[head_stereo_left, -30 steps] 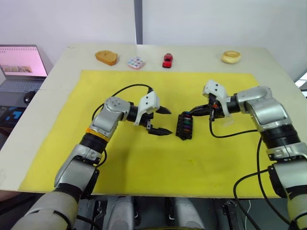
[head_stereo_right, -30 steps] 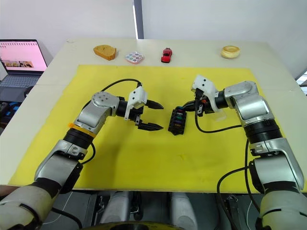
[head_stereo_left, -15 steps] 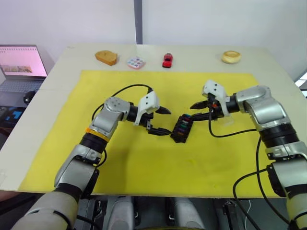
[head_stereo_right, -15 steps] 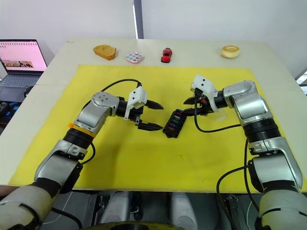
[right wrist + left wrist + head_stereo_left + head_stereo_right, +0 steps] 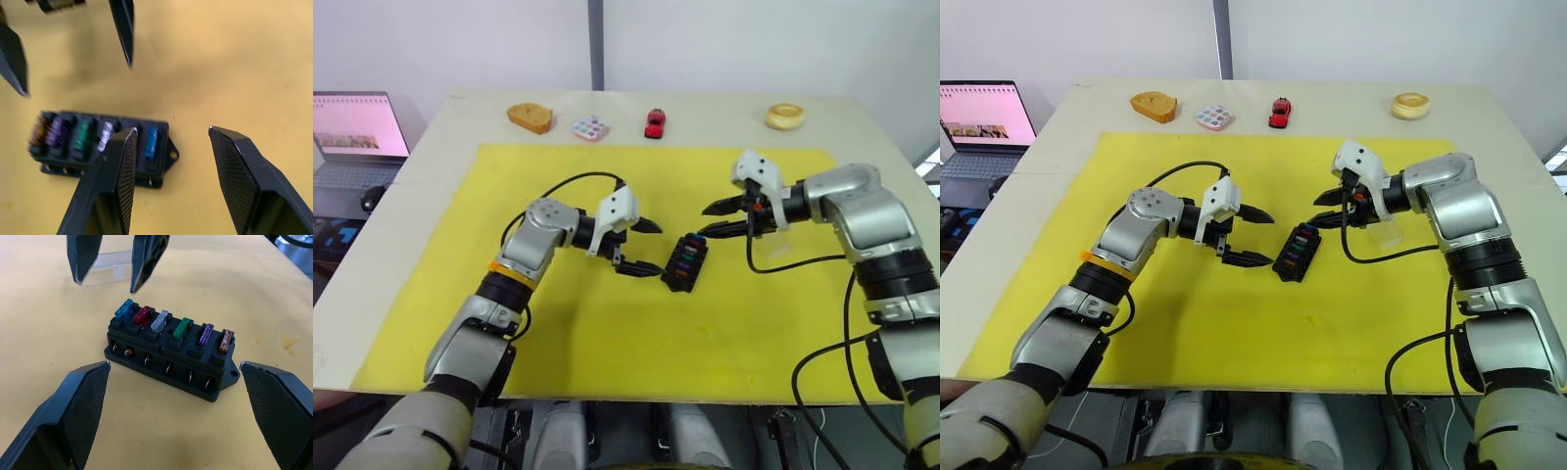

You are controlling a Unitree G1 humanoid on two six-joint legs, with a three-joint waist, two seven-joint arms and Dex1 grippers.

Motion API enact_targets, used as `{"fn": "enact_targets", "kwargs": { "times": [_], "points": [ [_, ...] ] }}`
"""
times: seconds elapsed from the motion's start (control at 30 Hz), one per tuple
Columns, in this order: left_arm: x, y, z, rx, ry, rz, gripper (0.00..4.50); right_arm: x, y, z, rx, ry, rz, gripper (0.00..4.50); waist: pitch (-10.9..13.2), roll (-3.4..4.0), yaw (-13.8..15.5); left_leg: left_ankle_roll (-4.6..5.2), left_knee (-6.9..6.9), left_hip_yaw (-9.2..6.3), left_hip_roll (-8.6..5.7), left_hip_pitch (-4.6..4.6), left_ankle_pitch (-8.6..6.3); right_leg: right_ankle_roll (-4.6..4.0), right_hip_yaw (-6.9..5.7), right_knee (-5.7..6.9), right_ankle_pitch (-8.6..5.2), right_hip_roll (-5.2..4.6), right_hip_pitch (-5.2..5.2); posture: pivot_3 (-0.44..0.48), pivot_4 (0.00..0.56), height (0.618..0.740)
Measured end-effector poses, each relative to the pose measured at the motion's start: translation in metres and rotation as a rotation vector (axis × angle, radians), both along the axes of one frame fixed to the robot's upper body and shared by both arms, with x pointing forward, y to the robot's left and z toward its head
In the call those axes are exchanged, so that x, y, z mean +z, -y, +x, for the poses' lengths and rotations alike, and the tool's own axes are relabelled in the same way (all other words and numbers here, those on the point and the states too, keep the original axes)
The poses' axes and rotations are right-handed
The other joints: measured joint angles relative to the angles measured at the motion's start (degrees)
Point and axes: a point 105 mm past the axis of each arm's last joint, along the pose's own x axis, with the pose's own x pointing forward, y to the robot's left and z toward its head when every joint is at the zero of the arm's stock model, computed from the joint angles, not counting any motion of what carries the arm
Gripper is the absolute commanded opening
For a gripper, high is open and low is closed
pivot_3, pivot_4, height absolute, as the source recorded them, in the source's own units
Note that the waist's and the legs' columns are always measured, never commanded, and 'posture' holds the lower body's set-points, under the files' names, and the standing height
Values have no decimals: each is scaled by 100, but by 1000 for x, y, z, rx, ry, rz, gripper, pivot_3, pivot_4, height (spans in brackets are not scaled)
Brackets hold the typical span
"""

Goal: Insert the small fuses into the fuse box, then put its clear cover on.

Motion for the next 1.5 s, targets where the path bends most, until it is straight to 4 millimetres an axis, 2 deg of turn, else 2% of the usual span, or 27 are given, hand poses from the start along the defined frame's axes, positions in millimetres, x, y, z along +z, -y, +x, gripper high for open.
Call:
{"fn": "enact_targets", "kwargs": {
  "times": [0.1, 0.2, 0.23, 0.5, 1.23, 1.33, 1.4, 1.5],
  "points": [
    [0, 1, 0, -2, 1, -2, 4500, 2, -2, -1, 6, 7, -1, 1638, 0, 0, 5, 0, 0, 1, -1, 0, 0, 0, 0, 0, 0, -1, 0, 0, 150, 740],
    [0, 2, -1, -8, 1, -6, 4500, 0, -3, -3, 7, 1, 11, 120, 0, 0, 12, 0, 0, 0, -1, 0, 0, 0, 0, 0, 0, 0, 1, 0, 150, 740],
    [0, 2, -1, -9, 4, -6, 4500, -4, -3, -4, 8, -8, 14, 24, 0, 0, 10, 0, 0, 0, -1, 0, 0, 0, 0, 0, 0, 0, 1, 0, 150, 740],
    [0, 2, -2, -16, 5, -4, 4500, -20, 1, -6, -6, -51, 15, 24, 0, 0, 4, 0, 0, 0, -1, 0, 0, 0, 0, 0, 0, 0, 0, 0, 150, 740],
    [-3, -5, -4, -6, -8, 10, 4500, -25, 2, -2, 1, -51, -8, 24, -1, 1, 1, 0, 0, 0, 0, 1, 0, 0, 0, 1, 0, 1, 2, 0, 150, 740],
    [-2, -9, -8, -6, 3, 14, 4500, -18, -2, -5, 3, -54, 8, 24, 0, 1, -2, 0, -1, 0, 1, 0, 0, 0, 2, 2, 0, 1, -1, 0, 150, 740],
    [-6, -14, -12, 1, -5, 20, 4500, -5, -4, -10, 20, -23, 16, 24, 0, 3, -1, 0, -3, 0, 2, 0, 0, 0, 2, 2, 0, 1, -4, 0, 150, 740],
    [-7, -25, -18, 30, -15, 14, 4500, 19, 6, -16, -2, 60, 2, 24, 0, 3, -1, 1, -2, 0, 3, 0, -1, 0, 2, 2, 0, 0, -4, 0, 150, 740]
  ]
}}
